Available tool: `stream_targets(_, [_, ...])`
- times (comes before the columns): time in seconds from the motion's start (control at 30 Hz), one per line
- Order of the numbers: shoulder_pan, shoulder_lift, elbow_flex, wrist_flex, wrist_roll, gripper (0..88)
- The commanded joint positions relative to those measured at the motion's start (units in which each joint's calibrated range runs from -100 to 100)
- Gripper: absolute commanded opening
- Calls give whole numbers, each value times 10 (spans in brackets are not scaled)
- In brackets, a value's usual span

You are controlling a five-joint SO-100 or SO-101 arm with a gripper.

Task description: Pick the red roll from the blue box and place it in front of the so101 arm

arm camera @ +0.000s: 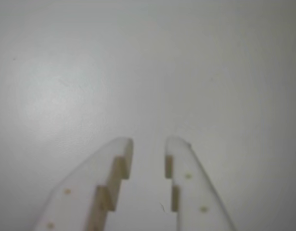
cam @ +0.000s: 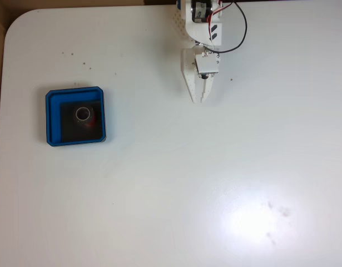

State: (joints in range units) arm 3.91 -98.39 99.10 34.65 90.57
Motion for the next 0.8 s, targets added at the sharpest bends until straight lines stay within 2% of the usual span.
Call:
stream_targets(0.0, [-2,-3,9,-11,1,7])
stream_targets(0.77, [8,-3,9,-11,0,7])
